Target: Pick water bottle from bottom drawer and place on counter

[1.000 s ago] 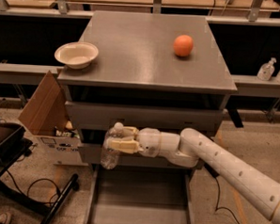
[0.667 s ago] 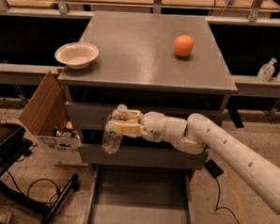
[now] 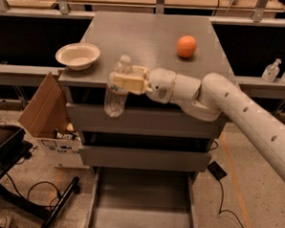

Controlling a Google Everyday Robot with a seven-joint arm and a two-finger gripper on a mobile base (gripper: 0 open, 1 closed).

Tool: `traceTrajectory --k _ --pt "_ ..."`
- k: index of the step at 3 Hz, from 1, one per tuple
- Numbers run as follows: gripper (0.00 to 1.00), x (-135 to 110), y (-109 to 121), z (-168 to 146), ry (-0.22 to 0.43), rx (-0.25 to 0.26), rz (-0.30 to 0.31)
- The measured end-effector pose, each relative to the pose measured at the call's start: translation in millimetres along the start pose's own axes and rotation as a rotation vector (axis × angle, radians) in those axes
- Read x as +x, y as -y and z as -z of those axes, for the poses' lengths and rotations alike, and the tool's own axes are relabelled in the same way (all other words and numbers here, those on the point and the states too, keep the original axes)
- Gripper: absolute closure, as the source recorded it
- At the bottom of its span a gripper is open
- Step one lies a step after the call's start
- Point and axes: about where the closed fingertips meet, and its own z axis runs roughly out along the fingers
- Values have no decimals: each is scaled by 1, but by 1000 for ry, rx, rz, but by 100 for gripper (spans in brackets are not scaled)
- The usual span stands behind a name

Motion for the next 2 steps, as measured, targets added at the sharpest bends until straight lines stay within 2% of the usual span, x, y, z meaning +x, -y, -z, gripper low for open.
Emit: traceTrajectory --k 2 --pt "100 -106 39 -25 -62 226 45"
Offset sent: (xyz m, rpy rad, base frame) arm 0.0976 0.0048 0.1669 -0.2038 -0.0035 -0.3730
